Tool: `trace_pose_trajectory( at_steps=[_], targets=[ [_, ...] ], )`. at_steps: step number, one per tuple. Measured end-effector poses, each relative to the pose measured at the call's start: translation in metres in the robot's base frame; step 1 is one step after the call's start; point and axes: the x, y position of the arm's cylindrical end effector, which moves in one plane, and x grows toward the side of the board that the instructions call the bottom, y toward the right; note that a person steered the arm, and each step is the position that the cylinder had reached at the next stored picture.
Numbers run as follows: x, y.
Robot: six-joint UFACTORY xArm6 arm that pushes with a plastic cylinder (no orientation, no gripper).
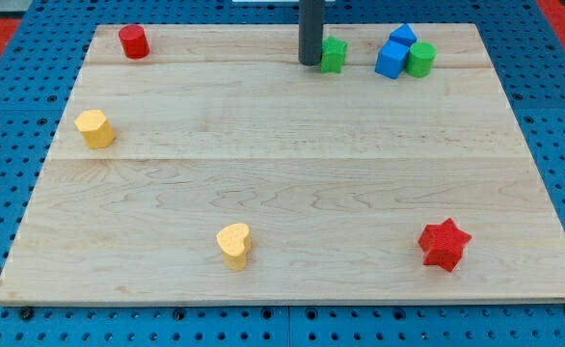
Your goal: Place the red star above the yellow heart
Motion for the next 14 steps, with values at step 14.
trace_pose_trajectory(
  at_steps=[14],
  targets=[
    [0.317,0.014]
  ],
)
